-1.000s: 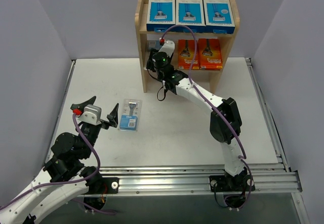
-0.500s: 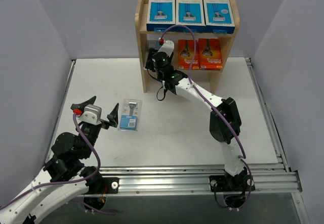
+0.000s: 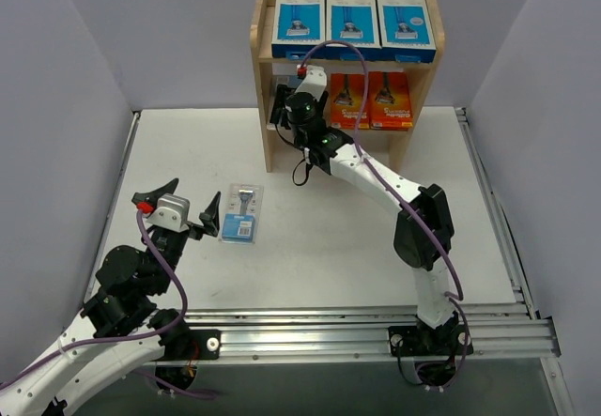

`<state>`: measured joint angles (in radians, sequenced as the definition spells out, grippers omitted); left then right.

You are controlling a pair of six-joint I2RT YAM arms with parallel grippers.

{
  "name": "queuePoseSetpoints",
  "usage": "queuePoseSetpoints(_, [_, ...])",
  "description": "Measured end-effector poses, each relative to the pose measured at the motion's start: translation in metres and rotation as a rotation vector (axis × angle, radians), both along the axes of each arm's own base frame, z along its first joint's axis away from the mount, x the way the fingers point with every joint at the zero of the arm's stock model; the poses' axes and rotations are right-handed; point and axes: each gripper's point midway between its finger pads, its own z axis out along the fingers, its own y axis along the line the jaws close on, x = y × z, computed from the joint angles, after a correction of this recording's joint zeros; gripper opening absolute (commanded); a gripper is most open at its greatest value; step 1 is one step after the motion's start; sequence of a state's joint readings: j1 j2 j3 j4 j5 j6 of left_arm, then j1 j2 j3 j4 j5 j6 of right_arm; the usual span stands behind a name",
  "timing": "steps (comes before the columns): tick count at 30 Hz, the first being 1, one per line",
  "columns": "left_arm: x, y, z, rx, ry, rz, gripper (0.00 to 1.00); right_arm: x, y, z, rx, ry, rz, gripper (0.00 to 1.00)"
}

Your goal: Place and organize the shaving razors onto the shelf

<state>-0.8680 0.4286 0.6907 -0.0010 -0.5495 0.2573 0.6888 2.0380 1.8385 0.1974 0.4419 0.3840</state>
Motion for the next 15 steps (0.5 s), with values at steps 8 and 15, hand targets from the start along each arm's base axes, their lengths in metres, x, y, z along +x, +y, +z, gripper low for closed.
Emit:
queuePoseSetpoints(8, [0.001, 0.000, -0.001, 0.014, -0.001, 0.006, 0.94, -0.020, -0.013, 0.040, 0.024, -0.052, -0.008, 0.66])
queuePoseSetpoints(15, [0.001, 0.001, -0.001, 0.017, -0.002, 0.012, 0.94, -0.054, -0.018, 0.037, 0.010, -0.047, 0.005, 0.67])
